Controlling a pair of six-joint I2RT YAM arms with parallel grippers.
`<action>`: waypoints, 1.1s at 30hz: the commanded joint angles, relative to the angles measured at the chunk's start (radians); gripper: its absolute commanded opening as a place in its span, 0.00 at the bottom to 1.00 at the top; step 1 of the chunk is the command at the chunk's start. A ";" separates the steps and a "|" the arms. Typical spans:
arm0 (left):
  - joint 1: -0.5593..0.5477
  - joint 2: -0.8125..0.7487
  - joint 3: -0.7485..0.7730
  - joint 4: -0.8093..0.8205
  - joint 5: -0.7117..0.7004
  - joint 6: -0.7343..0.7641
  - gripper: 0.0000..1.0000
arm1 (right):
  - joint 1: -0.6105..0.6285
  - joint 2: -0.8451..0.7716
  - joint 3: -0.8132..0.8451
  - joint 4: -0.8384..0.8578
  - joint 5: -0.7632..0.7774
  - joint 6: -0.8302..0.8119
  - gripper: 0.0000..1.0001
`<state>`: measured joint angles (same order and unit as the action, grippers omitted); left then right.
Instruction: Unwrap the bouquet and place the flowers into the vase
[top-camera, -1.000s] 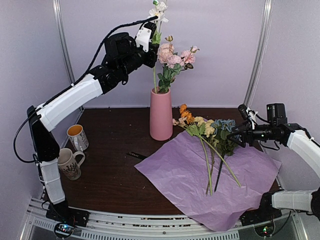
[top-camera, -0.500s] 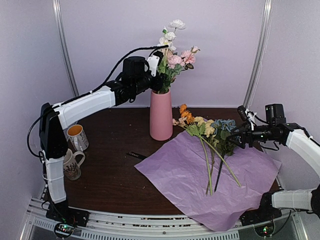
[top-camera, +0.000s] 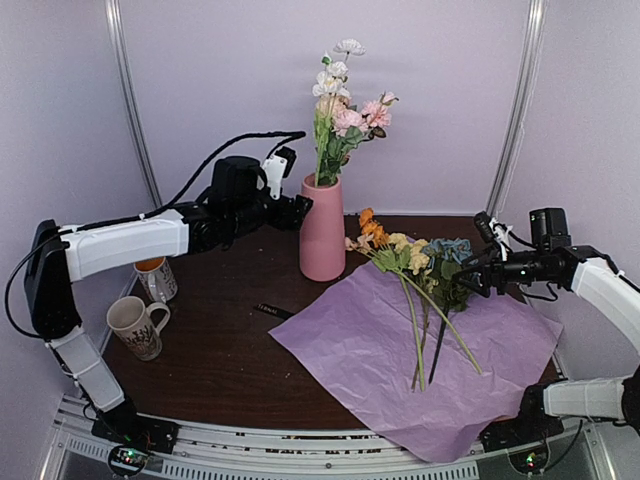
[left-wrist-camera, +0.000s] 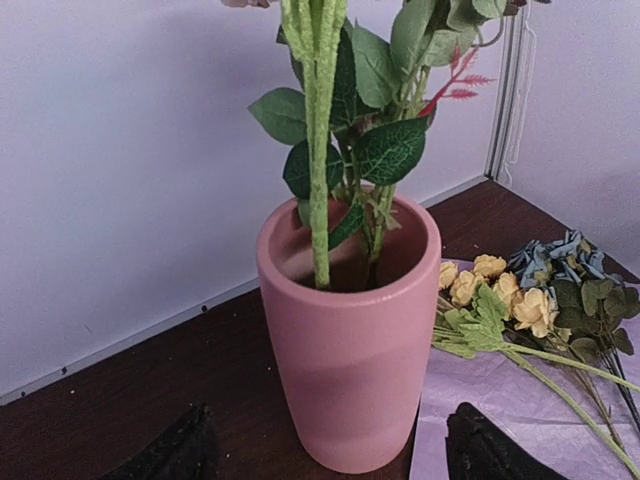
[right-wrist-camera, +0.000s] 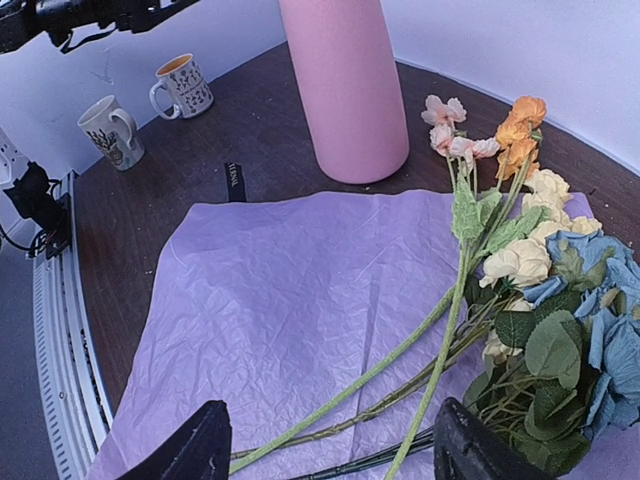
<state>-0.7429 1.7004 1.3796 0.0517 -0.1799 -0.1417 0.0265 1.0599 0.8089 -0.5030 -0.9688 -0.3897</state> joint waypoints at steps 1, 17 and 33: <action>-0.014 -0.149 -0.122 0.126 -0.017 -0.043 0.80 | -0.005 0.024 0.023 0.022 0.061 0.025 0.68; -0.202 -0.379 -0.388 -0.010 0.007 -0.125 0.79 | 0.228 0.424 0.311 -0.182 0.667 0.037 0.33; -0.246 -0.374 -0.394 -0.004 0.001 -0.192 0.75 | 0.299 0.894 0.655 -0.360 0.722 0.008 0.34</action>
<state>-0.9829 1.3399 0.9913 0.0280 -0.1722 -0.3130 0.3111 1.9163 1.4357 -0.8162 -0.2707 -0.3714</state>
